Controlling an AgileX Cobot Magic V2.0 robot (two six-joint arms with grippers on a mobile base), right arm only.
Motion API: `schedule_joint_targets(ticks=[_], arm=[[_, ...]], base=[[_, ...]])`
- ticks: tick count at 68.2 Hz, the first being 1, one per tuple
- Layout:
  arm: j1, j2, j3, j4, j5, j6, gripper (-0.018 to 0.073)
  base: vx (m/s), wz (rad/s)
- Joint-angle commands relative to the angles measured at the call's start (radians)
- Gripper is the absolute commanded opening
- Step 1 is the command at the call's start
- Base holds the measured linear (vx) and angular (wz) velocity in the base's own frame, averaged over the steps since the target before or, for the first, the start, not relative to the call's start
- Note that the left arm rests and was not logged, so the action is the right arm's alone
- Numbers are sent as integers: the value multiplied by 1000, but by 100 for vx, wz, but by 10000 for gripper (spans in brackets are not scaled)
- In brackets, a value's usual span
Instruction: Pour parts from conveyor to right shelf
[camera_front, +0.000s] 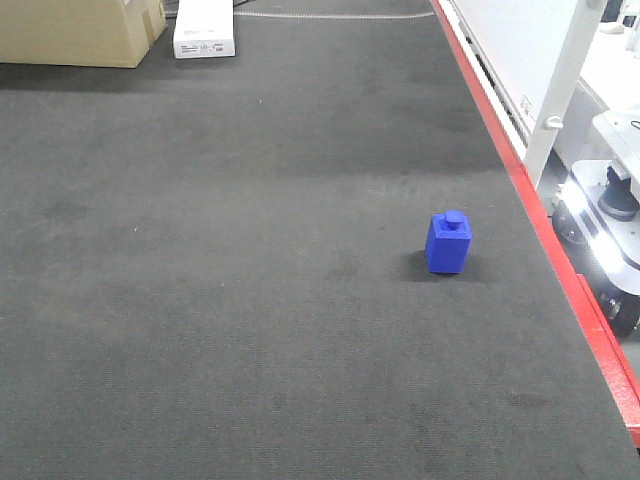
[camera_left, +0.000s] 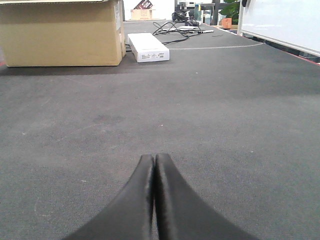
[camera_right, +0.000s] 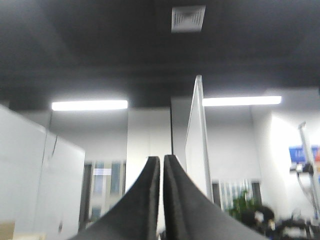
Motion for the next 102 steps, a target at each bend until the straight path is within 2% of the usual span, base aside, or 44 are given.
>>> schedule_joint_targets(ticks=[1, 9, 16, 26, 32, 41, 51, 61, 69, 77, 81, 87, 94, 102], arm=[[-1, 120, -110, -10, 93, -10, 17], [-1, 252, -206, -14, 299, -20, 109], [-1, 359, -262, -6, 433, -30, 277], [-1, 481, -274, -5, 455, -49, 611], [-1, 553, -274, -5, 434, -89, 729], [-1, 622, -286, 11, 468, -117, 720], [-1, 718, -391, 62, 651, -117, 693], [15, 856, -580, 103, 824, -117, 653], [95, 976, -730, 56, 907, -101, 626], [165, 1127, -887, -57, 1034, 20, 613], [167, 1199, -976, -103, 1116, 87, 612], [161, 1317, -1102, -112, 1263, 110, 610], [136, 1451, -1238, -68, 1427, 127, 608], [106, 1555, -1301, 18, 1434, 128, 603]], base=[[0, 0], [0, 0], [0, 0], [0, 0], [0, 0], [0, 0], [0, 0], [0, 0], [0, 0], [0, 0], [0, 0], [0, 0], [0, 0], [0, 0]])
